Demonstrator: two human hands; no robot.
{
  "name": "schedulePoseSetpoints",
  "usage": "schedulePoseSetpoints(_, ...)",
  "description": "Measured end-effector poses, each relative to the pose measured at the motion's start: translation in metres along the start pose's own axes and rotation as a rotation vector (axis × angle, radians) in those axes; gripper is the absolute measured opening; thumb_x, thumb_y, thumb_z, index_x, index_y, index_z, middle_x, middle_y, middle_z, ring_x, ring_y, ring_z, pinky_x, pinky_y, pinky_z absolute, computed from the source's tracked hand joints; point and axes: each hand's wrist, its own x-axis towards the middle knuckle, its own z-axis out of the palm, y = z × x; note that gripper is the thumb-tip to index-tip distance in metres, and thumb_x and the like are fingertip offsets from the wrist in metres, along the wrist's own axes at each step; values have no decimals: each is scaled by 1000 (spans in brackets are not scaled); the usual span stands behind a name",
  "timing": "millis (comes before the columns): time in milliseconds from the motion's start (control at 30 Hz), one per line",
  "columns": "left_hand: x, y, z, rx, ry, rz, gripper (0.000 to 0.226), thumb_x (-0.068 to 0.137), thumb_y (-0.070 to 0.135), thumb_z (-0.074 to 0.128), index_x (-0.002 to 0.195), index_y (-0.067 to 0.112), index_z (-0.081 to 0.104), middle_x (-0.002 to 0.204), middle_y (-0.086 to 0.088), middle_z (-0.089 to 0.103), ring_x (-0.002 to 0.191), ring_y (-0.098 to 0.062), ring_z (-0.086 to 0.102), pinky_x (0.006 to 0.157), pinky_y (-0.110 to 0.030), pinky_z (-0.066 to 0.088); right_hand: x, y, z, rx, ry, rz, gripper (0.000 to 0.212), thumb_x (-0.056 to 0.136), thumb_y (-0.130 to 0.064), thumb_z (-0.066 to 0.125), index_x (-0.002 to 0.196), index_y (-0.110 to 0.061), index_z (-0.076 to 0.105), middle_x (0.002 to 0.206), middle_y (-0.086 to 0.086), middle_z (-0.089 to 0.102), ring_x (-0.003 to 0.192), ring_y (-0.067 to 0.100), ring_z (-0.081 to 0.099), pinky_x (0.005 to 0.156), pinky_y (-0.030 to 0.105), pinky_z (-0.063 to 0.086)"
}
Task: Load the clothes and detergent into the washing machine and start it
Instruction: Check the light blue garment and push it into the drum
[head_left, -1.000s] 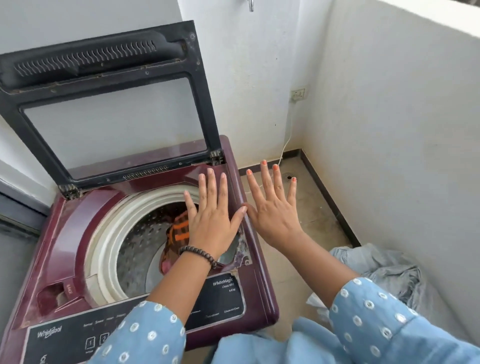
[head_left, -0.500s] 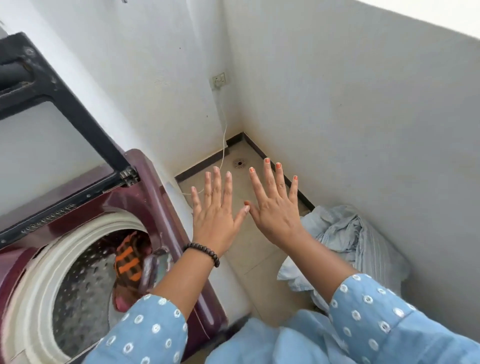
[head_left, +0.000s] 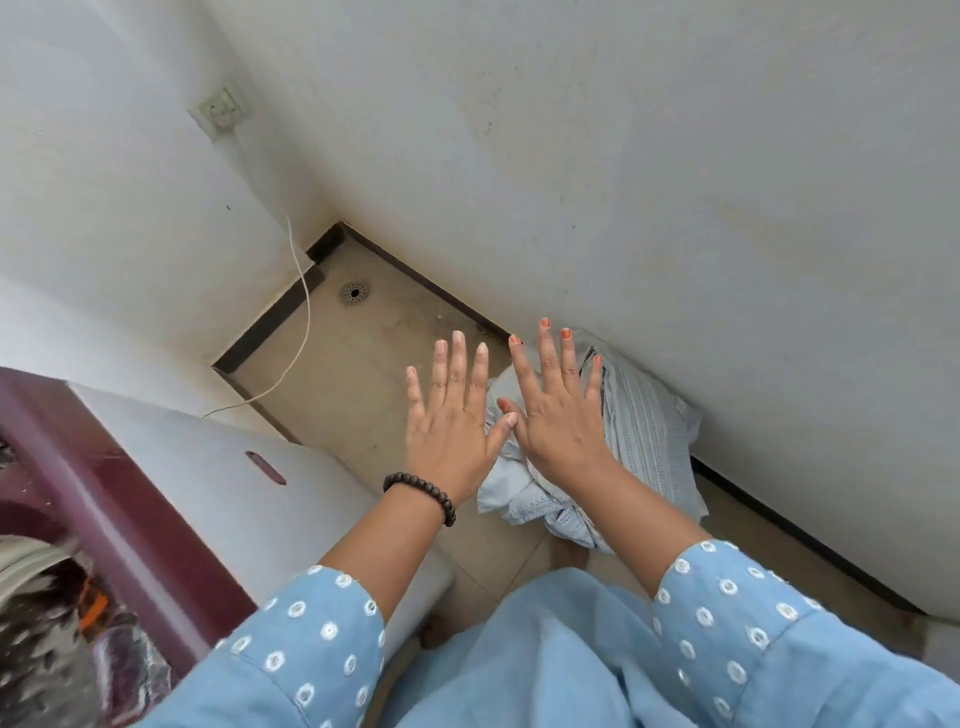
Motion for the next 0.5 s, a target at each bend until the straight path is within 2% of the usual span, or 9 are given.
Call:
schedulePoseSetpoints(67, 12, 14, 18, 31, -52, 53, 82, 86, 66, -3, 150, 20, -23, 159, -7, -29, 144, -21, -36, 116, -49, -21, -3, 22, 12, -8, -40, 55, 66, 96, -58, 11, 151, -32, -14, 159, 2, -25, 149, 25, -19, 117, 59, -7)
schedulePoseSetpoints(133, 22, 26, 39, 53, -67, 110, 82, 88, 65, 2, 153, 19, -17, 162, -9, -19, 146, -19, -28, 118, -50, -18, -7, 43, 24, -21, -76, 114, 66, 95, -57, 9, 153, -31, -12, 160, 3, -24, 149, 26, -17, 117, 60, -5)
schedulePoseSetpoints(233, 34, 42, 71, 81, -119, 174, 78, 93, 61, 16, 154, 15, 3, 164, -14, 9, 149, -24, -2, 118, -52, -2, -11, 71, 42, -1, -134, 187, 67, 99, -52, 20, 154, -29, -10, 162, 5, -20, 150, 26, -17, 118, 59, -7)
schedulePoseSetpoints(300, 41, 49, 89, 89, -164, 197, 79, 92, 61, 20, 155, 13, 13, 162, -14, 19, 149, -25, 5, 116, -54, 6, -12, 88, 55, 7, -140, 215, 68, 100, -49, 30, 154, -28, -7, 164, 6, -14, 151, 27, -13, 117, 59, -6)
schedulePoseSetpoints(333, 46, 52, 95, 91, -204, 207, 81, 91, 62, 16, 156, 14, 10, 163, -13, 14, 151, -25, -1, 118, -55, 4, -12, 96, 61, 6, -145, 228, 69, 100, -48, 33, 153, -28, -7, 164, 7, -11, 151, 28, -10, 116, 59, -5)
schedulePoseSetpoints(433, 59, 59, 116, 106, -312, 234, 79, 85, 63, -5, 149, 19, -20, 163, -10, -17, 144, -24, -30, 119, -54, -12, -9, 118, 82, -5, -201, 269, 70, 100, -48, 36, 154, -27, -4, 165, 8, -7, 151, 30, -5, 116, 59, -3)
schedulePoseSetpoints(500, 68, 60, 129, 104, -354, 225, 75, 90, 62, 0, 145, 19, -27, 162, -9, -24, 141, -23, -33, 119, -53, -12, -3, 131, 95, -27, -260, 283, 69, 101, -48, 32, 156, -26, -4, 164, 8, -11, 151, 30, -9, 116, 59, -4)
